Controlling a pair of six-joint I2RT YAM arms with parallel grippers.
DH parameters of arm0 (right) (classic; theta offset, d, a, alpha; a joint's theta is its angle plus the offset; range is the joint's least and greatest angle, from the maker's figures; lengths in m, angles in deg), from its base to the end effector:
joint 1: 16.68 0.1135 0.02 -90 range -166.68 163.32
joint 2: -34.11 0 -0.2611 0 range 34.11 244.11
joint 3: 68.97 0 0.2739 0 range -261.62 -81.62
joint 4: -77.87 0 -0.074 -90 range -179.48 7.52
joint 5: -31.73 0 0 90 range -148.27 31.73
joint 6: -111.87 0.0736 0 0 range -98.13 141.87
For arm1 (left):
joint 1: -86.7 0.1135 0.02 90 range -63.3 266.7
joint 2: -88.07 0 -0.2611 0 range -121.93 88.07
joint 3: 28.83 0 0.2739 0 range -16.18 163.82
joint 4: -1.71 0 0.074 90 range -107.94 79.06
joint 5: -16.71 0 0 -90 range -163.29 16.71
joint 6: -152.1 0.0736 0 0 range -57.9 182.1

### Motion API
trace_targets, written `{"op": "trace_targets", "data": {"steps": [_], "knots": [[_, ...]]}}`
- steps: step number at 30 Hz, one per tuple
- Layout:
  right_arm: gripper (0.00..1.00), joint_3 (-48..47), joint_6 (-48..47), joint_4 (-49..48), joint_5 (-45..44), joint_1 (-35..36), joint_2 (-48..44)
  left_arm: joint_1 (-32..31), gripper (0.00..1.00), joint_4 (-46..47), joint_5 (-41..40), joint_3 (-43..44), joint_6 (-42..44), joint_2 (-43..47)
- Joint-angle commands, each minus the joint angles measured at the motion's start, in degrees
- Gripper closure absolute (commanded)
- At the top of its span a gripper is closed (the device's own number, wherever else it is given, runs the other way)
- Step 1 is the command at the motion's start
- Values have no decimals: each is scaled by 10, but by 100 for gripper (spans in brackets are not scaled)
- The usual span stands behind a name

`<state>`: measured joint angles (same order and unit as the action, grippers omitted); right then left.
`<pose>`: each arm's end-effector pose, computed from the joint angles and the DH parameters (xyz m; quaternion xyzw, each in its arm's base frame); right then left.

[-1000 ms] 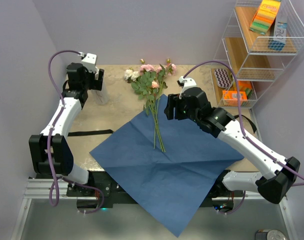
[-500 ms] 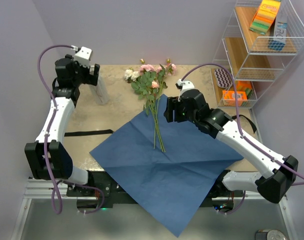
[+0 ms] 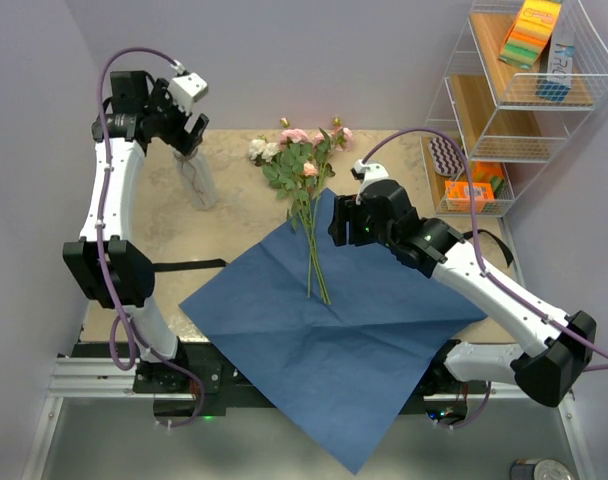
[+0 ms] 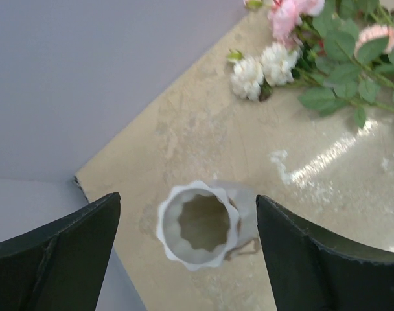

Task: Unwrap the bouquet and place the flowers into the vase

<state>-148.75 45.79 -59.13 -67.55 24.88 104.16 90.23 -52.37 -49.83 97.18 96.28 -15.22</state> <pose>0.2499 0.2057 0.3248 -0.0965 0.8726 0.1962 0.4368 0.4545 -0.0013 0.3997 0.3216 0.7970 -0.0128 0.5110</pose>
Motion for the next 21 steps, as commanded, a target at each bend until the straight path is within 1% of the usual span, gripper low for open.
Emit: {"op": "trace_targets", "data": {"steps": [1,4,11,14,17,18,21], "knots": [[34,5,-8,-11,4,-1,-21,-13,11,-124,-17,44,67,1],[34,9,-7,-15,4,-1,-24,-19,11,-156,-33,71,67,-7],[34,8,-5,-19,5,-1,-25,-26,12,-148,-77,46,50,-5],[34,7,-5,-19,4,-1,-26,-27,16,-146,-96,41,49,-11],[34,10,-5,-20,2,-1,-29,-29,22,-146,-99,41,47,-17],[34,11,-5,-21,2,-1,-29,-31,26,-146,-102,41,46,-18],[34,12,-2,-24,5,-1,-30,-31,33,-151,-102,41,49,-26]]}}
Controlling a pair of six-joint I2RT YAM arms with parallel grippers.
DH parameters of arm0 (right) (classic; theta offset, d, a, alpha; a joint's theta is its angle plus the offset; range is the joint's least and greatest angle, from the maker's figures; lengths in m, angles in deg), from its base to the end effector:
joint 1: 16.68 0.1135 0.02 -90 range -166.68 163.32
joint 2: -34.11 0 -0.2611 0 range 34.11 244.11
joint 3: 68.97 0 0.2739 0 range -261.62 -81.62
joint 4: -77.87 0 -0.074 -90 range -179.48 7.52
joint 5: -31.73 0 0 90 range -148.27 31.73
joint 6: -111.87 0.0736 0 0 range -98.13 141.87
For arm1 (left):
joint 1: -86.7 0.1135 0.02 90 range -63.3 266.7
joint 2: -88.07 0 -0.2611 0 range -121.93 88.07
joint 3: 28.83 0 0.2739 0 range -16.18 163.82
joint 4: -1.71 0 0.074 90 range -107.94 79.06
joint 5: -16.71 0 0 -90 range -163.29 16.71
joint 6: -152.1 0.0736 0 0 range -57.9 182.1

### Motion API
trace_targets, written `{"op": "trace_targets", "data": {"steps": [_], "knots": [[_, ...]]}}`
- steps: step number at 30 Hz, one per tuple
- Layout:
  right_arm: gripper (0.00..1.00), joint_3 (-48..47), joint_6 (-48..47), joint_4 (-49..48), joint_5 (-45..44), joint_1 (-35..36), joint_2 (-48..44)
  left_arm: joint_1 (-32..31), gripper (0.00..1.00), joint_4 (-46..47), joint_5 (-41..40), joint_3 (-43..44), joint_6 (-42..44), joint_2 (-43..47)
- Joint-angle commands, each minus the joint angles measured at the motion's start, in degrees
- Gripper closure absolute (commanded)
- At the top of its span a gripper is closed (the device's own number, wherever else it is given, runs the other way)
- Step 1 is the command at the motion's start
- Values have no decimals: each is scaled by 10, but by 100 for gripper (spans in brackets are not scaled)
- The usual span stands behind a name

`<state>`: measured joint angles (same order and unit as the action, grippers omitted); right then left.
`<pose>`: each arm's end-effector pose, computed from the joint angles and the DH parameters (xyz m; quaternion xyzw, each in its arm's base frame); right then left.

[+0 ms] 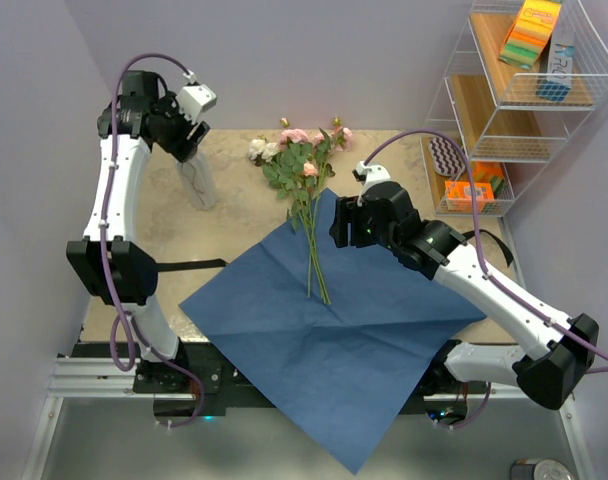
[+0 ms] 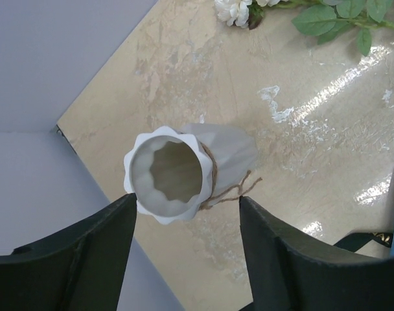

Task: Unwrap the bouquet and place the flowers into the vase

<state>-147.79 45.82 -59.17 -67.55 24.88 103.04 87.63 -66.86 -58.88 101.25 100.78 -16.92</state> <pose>0.2465 0.2026 0.3242 -0.0960 0.8718 0.1972 0.4380 0.4412 -0.0112 0.3819 0.3417 0.8464 0.0243 0.4077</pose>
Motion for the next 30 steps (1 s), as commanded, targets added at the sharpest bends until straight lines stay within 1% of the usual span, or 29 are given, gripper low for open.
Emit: {"op": "trace_targets", "data": {"steps": [1,7,8,12,17,19,22,23,25,26,29,30], "knots": [[34,3,-2,-24,6,-1,-19,-4,34,-7,-11,-1,3,-12],[34,4,-1,-25,4,-1,-21,-4,38,-9,-22,-3,8,-33],[34,5,-1,-25,4,-2,-22,-17,38,-9,-25,-3,7,-36],[34,3,-1,-25,3,-2,-21,-19,40,-4,-34,1,8,-54],[35,3,0,-29,8,-2,-20,-21,52,-6,-37,15,8,-70],[35,3,0,-29,10,-3,-20,-22,54,-4,-39,17,8,-71],[36,4,0,-30,10,-3,-20,-22,65,-5,-38,18,9,-74],[36,5,0,-30,12,-3,-20,-23,72,-6,-38,20,8,-75],[37,6,0,-32,15,-3,-19,-23,80,-5,-36,21,7,-75],[38,8,0,-33,17,-3,-18,-23,88,-5,-34,22,6,-74],[40,10,0,-36,18,-3,-17,-24,100,-10,-28,29,3,-72],[41,10,0,-37,18,-3,-18,-25,100,-16,-24,33,4,-72]]}}
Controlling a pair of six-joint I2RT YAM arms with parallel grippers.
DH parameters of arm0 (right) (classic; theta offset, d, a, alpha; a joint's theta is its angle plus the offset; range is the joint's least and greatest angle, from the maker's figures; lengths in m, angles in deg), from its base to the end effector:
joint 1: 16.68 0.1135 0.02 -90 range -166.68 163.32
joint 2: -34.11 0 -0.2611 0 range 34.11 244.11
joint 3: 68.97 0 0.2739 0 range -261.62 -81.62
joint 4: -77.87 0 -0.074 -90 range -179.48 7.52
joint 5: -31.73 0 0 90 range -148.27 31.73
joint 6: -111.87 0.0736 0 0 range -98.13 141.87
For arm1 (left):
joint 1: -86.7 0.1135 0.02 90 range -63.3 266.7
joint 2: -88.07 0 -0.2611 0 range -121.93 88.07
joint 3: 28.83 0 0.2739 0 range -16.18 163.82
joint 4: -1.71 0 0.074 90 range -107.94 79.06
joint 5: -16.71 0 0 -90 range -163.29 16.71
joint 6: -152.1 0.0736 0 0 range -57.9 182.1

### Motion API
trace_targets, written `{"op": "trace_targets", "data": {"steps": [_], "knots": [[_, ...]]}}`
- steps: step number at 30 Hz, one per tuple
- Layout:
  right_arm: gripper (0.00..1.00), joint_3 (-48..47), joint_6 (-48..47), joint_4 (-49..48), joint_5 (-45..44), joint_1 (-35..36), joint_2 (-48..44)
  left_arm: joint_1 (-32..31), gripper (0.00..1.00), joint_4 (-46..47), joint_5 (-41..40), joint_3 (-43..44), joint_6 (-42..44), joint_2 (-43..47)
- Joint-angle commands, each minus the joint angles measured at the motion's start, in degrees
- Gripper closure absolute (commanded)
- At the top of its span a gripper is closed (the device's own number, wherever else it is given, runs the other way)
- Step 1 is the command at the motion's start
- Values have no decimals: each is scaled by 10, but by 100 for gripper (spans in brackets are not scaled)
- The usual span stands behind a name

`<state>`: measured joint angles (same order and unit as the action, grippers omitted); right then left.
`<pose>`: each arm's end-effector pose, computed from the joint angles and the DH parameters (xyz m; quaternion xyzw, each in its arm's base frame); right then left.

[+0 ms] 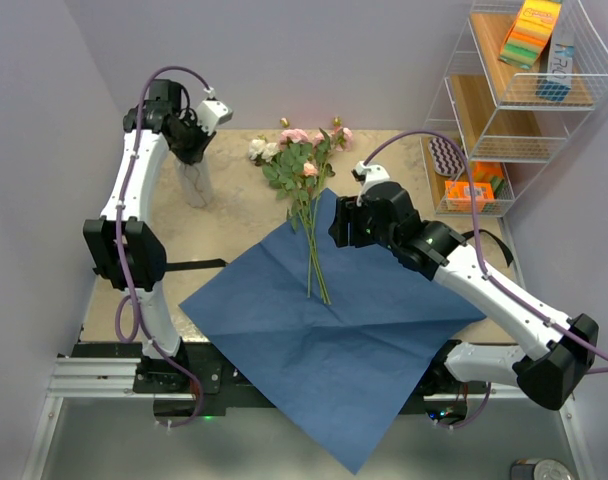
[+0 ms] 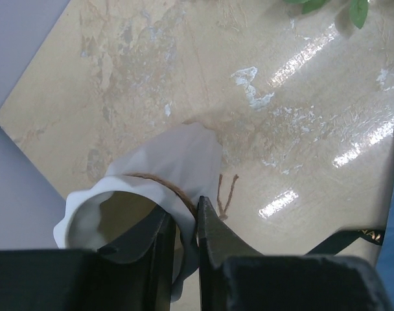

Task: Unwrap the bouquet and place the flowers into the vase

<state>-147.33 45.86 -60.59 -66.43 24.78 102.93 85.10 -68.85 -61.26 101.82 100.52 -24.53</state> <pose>0.2470 0.2043 0.3245 -0.0984 0.8675 0.2091 0.4405 0.4690 -0.0284 0.3236 0.3539 0.8734 0.0068 0.3346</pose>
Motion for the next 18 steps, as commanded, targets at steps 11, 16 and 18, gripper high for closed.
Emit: {"op": "trace_targets", "data": {"steps": [11,16,18], "knots": [[42,19,0,-29,10,-2,-20,-9,100,-69,83,52,-6,33],[43,23,4,-33,16,-2,-22,-16,100,-91,106,47,-4,52],[43,25,3,-33,16,-2,-25,-27,100,-97,111,29,-7,67]]}}
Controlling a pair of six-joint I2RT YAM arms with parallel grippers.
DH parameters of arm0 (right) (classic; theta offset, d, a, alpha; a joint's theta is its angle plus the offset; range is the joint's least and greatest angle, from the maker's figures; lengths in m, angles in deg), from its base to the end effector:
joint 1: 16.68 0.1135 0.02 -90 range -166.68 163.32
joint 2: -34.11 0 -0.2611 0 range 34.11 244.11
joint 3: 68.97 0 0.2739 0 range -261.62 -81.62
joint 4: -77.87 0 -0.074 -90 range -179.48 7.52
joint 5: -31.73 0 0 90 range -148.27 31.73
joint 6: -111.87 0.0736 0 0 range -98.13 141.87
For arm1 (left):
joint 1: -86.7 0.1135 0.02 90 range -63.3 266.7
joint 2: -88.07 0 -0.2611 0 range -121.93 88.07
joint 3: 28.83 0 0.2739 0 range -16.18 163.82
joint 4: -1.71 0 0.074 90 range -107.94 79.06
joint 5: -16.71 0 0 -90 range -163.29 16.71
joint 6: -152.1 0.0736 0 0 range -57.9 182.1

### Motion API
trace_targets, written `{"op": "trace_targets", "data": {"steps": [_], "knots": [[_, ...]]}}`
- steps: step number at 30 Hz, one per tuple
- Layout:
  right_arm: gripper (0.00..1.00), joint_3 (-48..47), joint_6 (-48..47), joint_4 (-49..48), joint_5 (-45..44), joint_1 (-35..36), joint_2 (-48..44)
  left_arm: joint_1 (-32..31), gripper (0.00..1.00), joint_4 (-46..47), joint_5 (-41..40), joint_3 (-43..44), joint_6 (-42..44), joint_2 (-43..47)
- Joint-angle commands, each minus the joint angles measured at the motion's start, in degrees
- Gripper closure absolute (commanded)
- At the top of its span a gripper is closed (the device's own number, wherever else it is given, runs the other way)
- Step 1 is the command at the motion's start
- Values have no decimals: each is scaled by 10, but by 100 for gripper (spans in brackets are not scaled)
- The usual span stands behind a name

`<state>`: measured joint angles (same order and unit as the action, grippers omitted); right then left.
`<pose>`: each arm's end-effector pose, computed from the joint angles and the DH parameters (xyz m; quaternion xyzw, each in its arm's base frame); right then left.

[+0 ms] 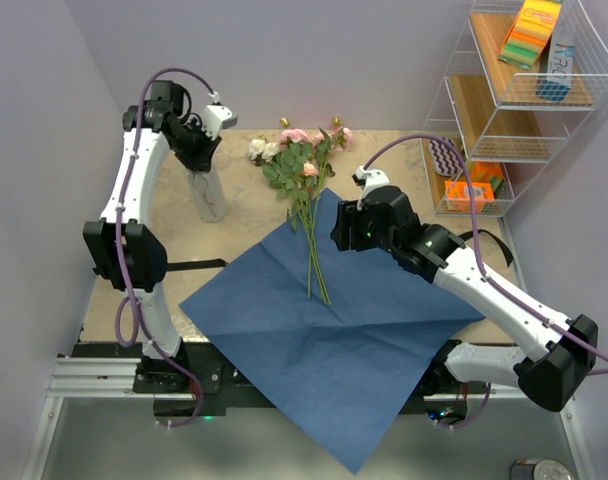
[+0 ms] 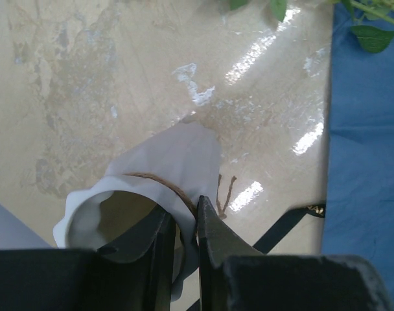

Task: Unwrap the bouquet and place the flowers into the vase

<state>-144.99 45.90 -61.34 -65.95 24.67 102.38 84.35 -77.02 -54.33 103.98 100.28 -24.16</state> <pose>0.2451 0.2026 0.3129 -0.1005 0.8718 0.2074 0.4322 0.4496 -0.0424 0.3295 0.3709 0.8741 -0.0675 0.3062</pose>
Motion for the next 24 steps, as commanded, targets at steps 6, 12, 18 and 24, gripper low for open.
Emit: {"op": "trace_targets", "data": {"steps": [6,12,18,24], "knots": [[43,15,4,-31,11,-2,-29,-60,100,14,56,-83,-25,126],[43,37,9,-38,10,-2,-38,-78,100,29,57,-134,-35,152],[43,52,13,-44,13,-1,-50,-120,100,126,-51,-244,-35,220],[43,61,18,-50,21,-2,-53,-159,100,188,-112,-291,-35,253]]}}
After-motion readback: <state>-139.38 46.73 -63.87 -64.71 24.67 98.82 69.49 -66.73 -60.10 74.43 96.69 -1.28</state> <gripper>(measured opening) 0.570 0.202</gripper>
